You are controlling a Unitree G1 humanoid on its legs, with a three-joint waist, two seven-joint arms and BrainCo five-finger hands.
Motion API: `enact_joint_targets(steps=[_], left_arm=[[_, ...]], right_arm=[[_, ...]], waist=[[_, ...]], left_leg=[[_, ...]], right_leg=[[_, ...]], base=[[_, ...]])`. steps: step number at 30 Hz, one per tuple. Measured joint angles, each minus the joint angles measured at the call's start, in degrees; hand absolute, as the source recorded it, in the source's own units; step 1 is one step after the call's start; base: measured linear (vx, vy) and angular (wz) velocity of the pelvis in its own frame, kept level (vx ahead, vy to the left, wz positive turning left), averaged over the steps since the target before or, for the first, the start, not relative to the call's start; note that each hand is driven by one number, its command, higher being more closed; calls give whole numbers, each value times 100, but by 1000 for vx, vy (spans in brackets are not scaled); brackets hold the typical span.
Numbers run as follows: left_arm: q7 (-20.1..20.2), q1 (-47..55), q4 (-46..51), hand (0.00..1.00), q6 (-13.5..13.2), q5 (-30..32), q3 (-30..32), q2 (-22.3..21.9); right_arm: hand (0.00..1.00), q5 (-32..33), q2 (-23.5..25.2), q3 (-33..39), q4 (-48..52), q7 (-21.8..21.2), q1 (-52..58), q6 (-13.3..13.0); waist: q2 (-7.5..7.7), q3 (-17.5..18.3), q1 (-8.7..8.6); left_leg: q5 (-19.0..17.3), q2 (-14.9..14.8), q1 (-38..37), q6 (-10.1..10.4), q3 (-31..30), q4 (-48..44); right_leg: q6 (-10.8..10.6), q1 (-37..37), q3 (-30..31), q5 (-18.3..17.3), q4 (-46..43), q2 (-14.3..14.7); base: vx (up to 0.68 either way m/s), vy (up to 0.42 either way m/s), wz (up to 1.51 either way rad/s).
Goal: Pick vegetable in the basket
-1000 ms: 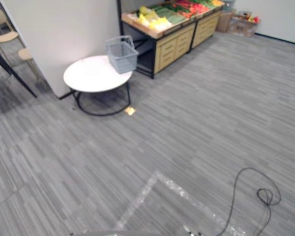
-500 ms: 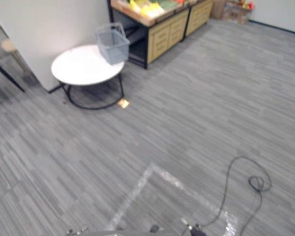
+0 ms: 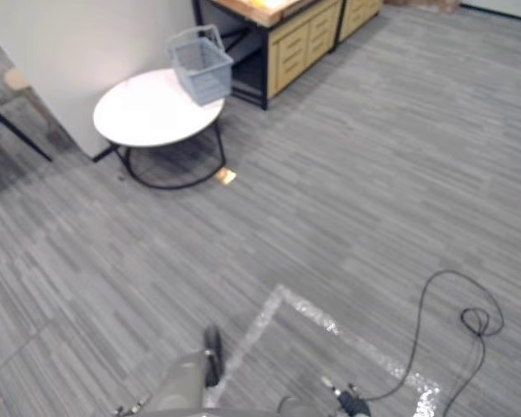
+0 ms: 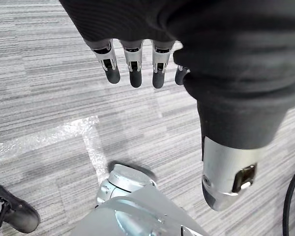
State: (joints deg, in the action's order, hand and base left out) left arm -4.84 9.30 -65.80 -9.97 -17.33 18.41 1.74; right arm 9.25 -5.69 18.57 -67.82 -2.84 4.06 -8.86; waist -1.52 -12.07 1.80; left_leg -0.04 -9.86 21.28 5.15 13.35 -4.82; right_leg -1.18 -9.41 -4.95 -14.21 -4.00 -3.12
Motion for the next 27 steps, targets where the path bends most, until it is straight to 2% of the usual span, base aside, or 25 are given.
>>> enact_joint_targets(steps=[1,2,3,4,5,6,7,8,9,10,11,12,13,14,16,17,18,20,21,22,23,24,25,26,27], left_arm=[[-2,36,-32,0,1,6,2,-38],[11,151,-42,0,2,11,29,-40],[22,176,-42,0,3,13,29,-2],[18,232,-40,0,-10,13,30,132],[4,162,-40,0,-31,14,17,214],[7,119,-39,0,-42,15,6,244],[9,43,-43,0,-47,28,1,294],[3,16,-36,0,-46,32,0,311],[0,24,-39,0,-41,38,-8,315],[6,67,-26,0,-36,61,-82,323],[5,64,-25,0,-34,60,-141,341],[14,36,-24,0,5,60,-272,379],[15,14,-31,0,8,61,-321,393],[13,-23,-31,0,10,62,-472,416],[13,-72,-34,0,11,69,-507,405],[13,-116,-32,0,9,67,-499,360],[13,-150,-30,0,7,62,-488,330],[20,-275,-30,0,7,59,-410,171],[22,-286,-29,0,7,59,-398,160],[25,-423,-24,0,-9,61,-193,-15],[31,-435,-21,0,-19,66,88,-128],[35,-408,-21,0,-18,62,236,-161],[37,-403,-32,0,-17,56,468,-221],[64,-391,-69,0,-9,63,510,-248],[66,-389,-93,0,-8,59,520,-299]], right_arm=[[0,-49,-56,-69,-12,-5,16,1],[0,-50,-55,-101,-25,-4,15,2],[0,-48,-24,-103,-54,-8,12,2],[0,-51,132,-127,-87,-29,-6,5],[0,-36,288,-128,-60,-49,-20,-22],[0,-41,318,-91,-65,-63,-37,-58],[0,-47,319,-27,-93,-105,-57,-58],[0,-51,308,66,-157,-121,-46,-55],[0,-47,306,88,-182,-124,-44,-57],[0,-51,282,72,-178,-134,-30,-67],[0,-58,265,52,-169,-143,-30,-81],[0,-227,206,-18,-139,-145,-29,-120],[0,-246,185,-57,-88,-140,-6,-120],[0,-243,156,-91,-46,-136,42,-131],[0,-234,126,-94,-37,-131,69,-132],[0,-195,106,-92,-34,-134,111,-131],[0,-166,107,-67,-31,-131,120,-138],[0,-150,98,62,37,-133,144,-145],[0,-150,101,82,42,-133,149,-145],[0,-153,115,220,155,-132,200,-132],[0,-166,138,237,189,-133,256,-113],[0,-169,152,237,191,-132,291,-111],[0,-175,160,254,188,-130,309,-113],[0,-227,137,254,174,-135,296,-118],[0,-246,94,254,168,-135,273,-114]], waist=[[-64,37,16],[-79,74,29],[25,127,43],[340,349,70],[464,470,37],[499,490,-8],[592,477,-17],[643,480,-12],[642,482,-3],[554,454,-26],[554,449,-26],[541,441,-30],[522,428,-35],[482,412,-84],[415,379,-177],[347,352,-241],[303,332,-269],[80,308,-343],[71,309,-343],[-26,249,-335],[10,247,-330],[60,257,-332],[101,284,-323],[30,317,-312],[-40,324,-314]], left_leg=[[-1,-104,75,0,9,54],[427,-160,82,-40,2,-213],[534,-68,109,-93,28,-428],[533,184,231,-100,62,-708],[378,361,321,-321,102,-849],[322,447,305,-418,107,-896],[109,626,104,-560,179,-947],[-158,747,-243,-606,263,-950],[-281,783,-475,-630,319,-938],[-534,815,-893,-678,336,-936],[-660,826,-1099,-674,340,-928],[-926,858,-1728,-691,381,-755],[-946,870,-1955,-698,386,-640],[-1022,879,-2356,-714,382,-431],[-1115,874,-2743,-713,354,-241],[-1150,850,-2973,-652,322,-130],[-1192,823,-3064,-628,304,-108],[-1341,606,-3300,-464,166,-30],[-1347,590,-3312,-455,155,-22],[-1465,383,-3499,-262,10,76],[-1604,267,-3669,-102,-31,136],[-1687,223,-3807,-95,-68,184],[-1771,91,-4066,-132,-186,160],[-1638,-131,-4042,-120,-208,-161],[-1525,-254,-3996,-130,-268,-380]], right_leg=[[-94,-120,103,-175,1,0],[-167,-298,246,-383,-9,-105],[-100,-351,297,-471,-23,-257],[-38,-225,517,-482,-204,-535],[-110,73,645,-318,-679,-692],[-224,224,725,-233,-1007,-765],[-400,491,875,-34,-1899,-904],[-827,808,948,482,-2934,-1035],[-1163,955,999,925,-3432,-1079],[-1580,1162,1018,1595,-4269,-1097],[-1547,1319,953,1633,-4698,-1104],[-1193,1835,559,1420,-5707,-1131],[-986,1964,370,1256,-5879,-1136],[-622,2202,-57,817,-5929,-1167],[-360,2449,-617,387,-5503,-1246],[-214,2596,-969,300,-4786,-1282],[-210,2667,-1084,299,-4348,-1278],[-327,2893,-965,540,-2244,-1065],[-324,2902,-943,571,-2141,-1057],[-406,2922,-533,1114,-871,-979],[-497,2913,-323,1261,-500,-1015],[-509,2918,-296,1240,-596,-1067],[-737,3046,-313,1547,-1260,-1028],[-622,3157,-344,1468,-1885,-968],[-470,3146,-406,1258,-2062,-896]], base=[[499,405,-45],[513,410,-49],[522,348,-61],[543,274,-39],[437,200,-24],[576,276,12],[571,273,13],[675,317,2],[531,224,-11],[405,162,-19],[641,198,-33],[439,115,-29],[513,95,-21],[261,17,0],[427,-14,14],[424,-56,22],[531,-146,26],[548,-204,31],[595,-276,51],[599,-342,55],[724,-434,63],[626,-433,43],[644,-458,37],[638,-467,26],[603,-473,19]])
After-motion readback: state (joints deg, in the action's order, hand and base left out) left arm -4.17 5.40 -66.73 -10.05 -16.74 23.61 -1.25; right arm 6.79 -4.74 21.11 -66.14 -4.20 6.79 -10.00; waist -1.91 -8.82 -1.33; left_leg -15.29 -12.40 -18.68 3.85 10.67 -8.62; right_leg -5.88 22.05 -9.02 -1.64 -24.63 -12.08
